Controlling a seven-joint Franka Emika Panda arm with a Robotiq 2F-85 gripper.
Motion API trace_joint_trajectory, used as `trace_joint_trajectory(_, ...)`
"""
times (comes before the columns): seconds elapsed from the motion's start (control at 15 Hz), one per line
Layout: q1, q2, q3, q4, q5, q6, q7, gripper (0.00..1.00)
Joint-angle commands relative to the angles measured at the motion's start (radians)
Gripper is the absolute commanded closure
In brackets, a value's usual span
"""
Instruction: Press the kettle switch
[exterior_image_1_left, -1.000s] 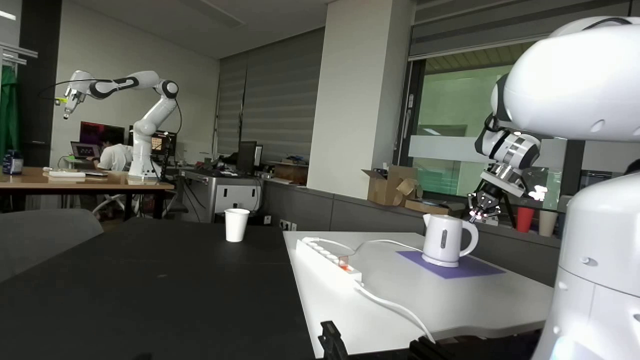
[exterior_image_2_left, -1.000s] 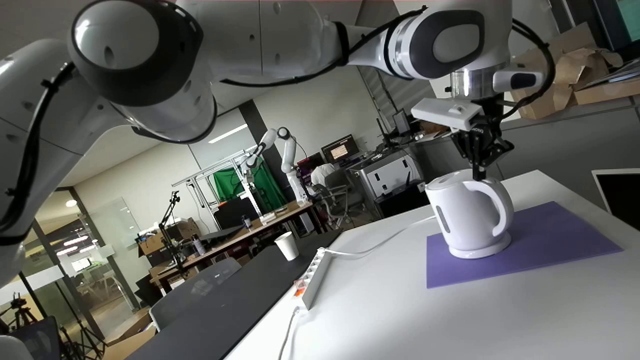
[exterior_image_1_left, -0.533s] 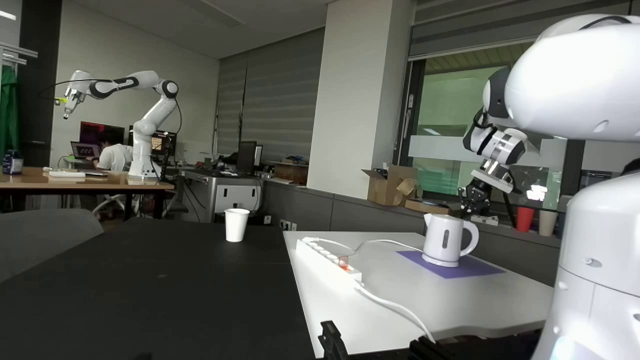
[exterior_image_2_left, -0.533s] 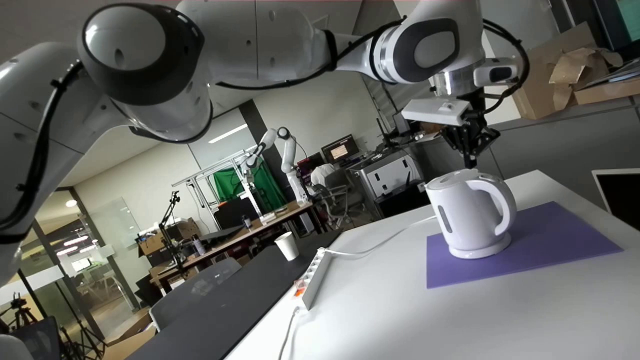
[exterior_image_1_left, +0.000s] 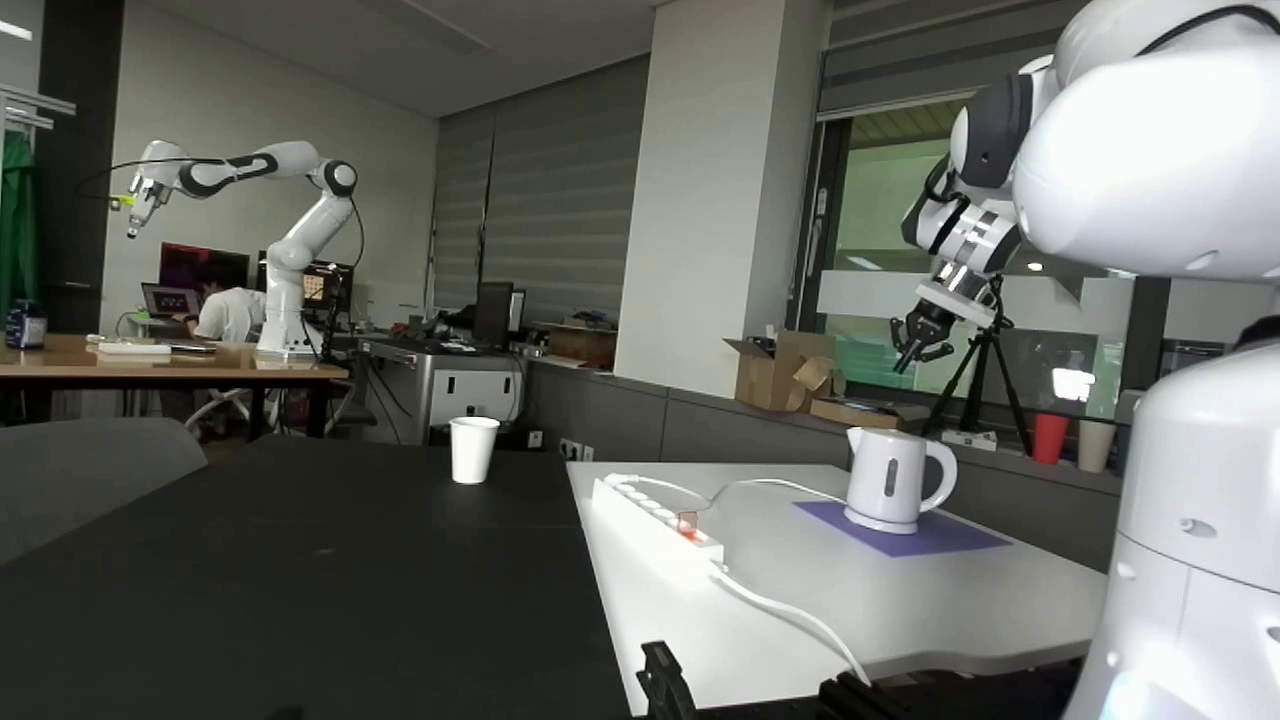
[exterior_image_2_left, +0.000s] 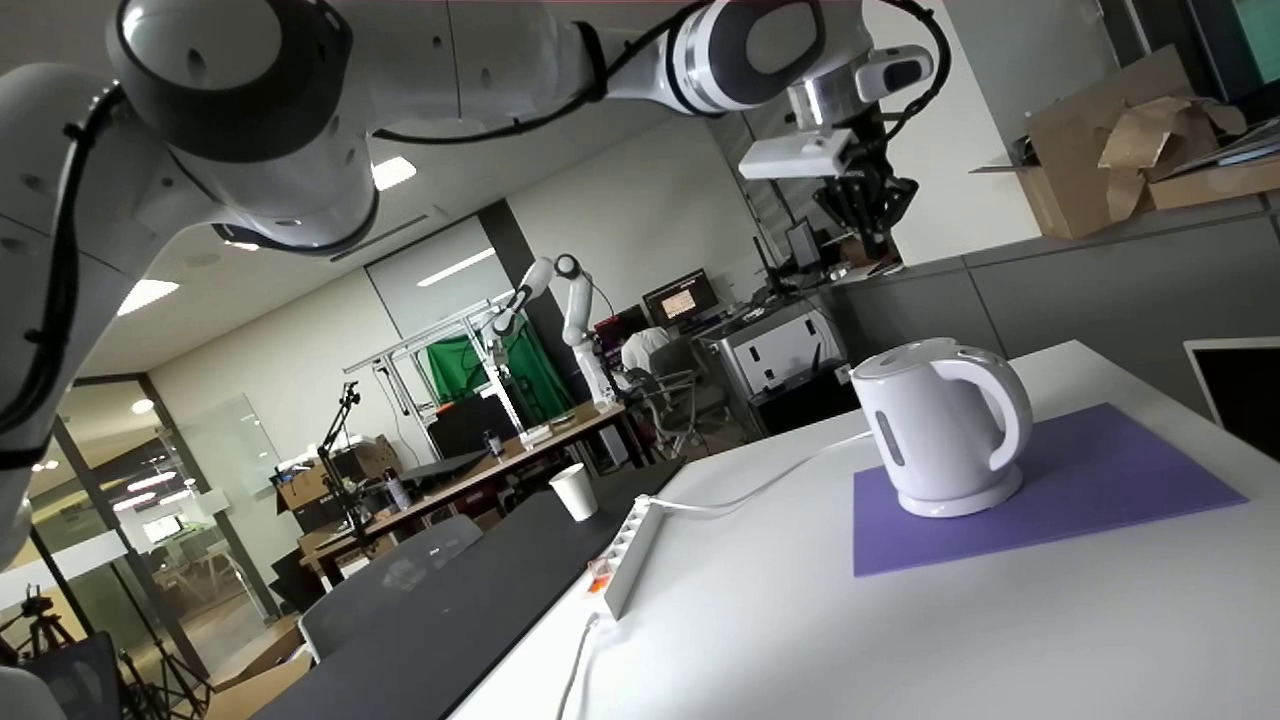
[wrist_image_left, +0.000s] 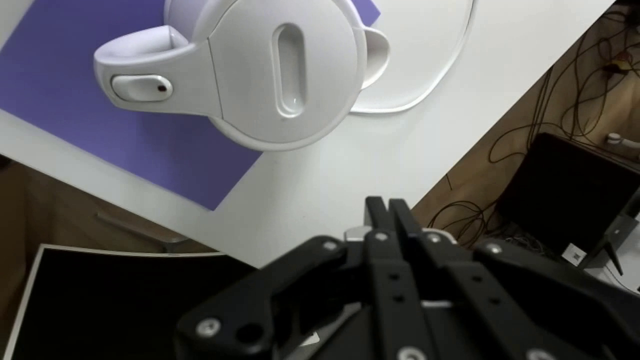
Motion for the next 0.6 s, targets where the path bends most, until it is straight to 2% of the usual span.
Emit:
trace_joint_trajectory(0.0,0.033,-0.074,-0.040,-0.075,-0.038,-0.017,0.060,0.61)
trace_joint_trajectory(0.33,0.105,-0.129,-0.098,-0.159,-0.127,-0.086,0.122,0.27)
trace_joint_trajectory(0.53,0.160,-0.172,-0.127,-0.231,-0.179,-0.086,0.145,0.07)
